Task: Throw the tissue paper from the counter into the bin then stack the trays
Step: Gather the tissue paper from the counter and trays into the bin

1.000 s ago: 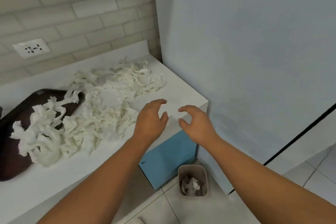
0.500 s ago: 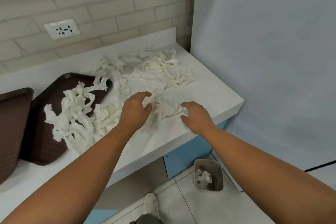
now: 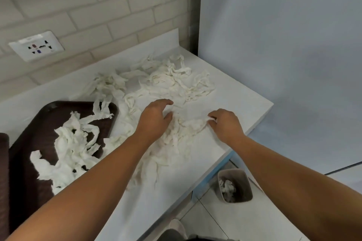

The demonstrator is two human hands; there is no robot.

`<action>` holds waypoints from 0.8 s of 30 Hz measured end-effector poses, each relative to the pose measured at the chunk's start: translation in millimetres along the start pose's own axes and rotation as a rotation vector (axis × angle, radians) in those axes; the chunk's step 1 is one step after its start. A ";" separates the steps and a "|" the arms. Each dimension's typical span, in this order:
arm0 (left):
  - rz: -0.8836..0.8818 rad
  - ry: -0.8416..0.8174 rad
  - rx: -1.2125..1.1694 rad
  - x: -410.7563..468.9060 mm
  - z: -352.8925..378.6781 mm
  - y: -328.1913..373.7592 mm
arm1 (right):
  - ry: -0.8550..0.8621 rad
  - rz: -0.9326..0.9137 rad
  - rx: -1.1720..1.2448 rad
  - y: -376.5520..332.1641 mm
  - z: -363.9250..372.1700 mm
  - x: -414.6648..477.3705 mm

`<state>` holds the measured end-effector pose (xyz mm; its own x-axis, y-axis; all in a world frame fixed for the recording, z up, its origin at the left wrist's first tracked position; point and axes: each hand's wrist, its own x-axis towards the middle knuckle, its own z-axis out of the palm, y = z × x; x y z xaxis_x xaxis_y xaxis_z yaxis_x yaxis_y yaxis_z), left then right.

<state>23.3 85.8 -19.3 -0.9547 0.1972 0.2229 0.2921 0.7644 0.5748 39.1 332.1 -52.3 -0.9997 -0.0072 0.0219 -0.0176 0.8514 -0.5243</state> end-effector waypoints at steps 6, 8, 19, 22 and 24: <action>0.087 -0.159 0.011 23.4 2.0 8.6 | 0.196 0.006 0.044 -15.1 -39.2 5.4; 0.107 -0.229 0.016 31.5 5.7 14.5 | 0.231 0.038 0.055 -16.8 -50.7 5.6; 0.130 -0.504 0.113 59.8 30.8 30.1 | 0.373 0.312 0.243 12.1 -84.5 2.1; 0.117 -0.512 0.086 58.3 41.2 34.5 | 0.344 0.331 0.283 20.9 -79.7 -3.5; 0.130 -0.519 0.089 58.3 48.6 40.3 | 0.335 0.338 0.292 25.6 -78.3 -6.3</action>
<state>-23.4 157.9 -21.4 -0.8206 0.5532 -0.1433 0.4250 0.7585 0.4941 46.1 395.0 0.7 -0.8918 0.4489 0.0557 0.2524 0.5959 -0.7624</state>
